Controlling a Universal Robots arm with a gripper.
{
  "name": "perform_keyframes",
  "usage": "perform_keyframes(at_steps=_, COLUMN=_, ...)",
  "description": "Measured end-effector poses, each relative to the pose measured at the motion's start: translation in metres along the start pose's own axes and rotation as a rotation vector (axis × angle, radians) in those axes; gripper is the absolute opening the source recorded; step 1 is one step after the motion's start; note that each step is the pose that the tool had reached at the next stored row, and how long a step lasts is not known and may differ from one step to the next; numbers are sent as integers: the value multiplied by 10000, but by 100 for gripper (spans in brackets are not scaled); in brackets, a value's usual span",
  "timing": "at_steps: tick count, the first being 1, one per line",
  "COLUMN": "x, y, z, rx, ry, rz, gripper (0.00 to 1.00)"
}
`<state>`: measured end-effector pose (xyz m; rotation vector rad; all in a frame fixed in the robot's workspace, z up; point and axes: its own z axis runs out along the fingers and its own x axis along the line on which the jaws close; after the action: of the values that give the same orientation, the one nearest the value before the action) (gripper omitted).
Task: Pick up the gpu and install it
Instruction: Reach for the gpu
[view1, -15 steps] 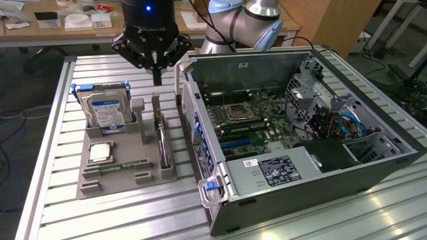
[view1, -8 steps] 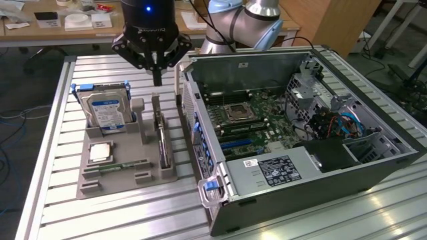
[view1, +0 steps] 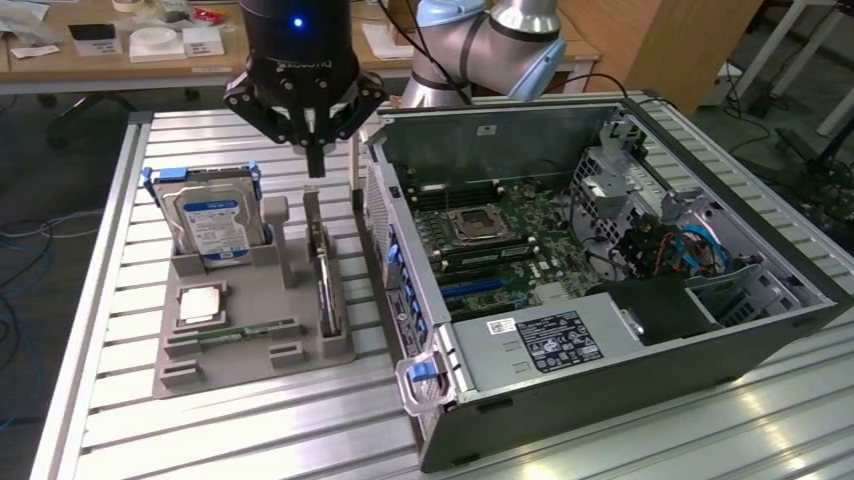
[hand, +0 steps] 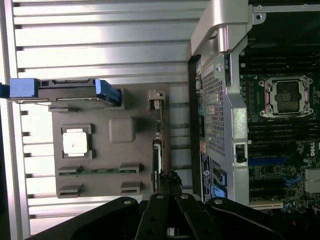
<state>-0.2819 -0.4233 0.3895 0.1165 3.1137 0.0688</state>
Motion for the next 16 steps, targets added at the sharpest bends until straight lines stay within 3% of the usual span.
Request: perform_keyframes(at_steps=16, x=-14, y=-193, z=-8, rx=0, ry=-1, rz=0, gripper=11)
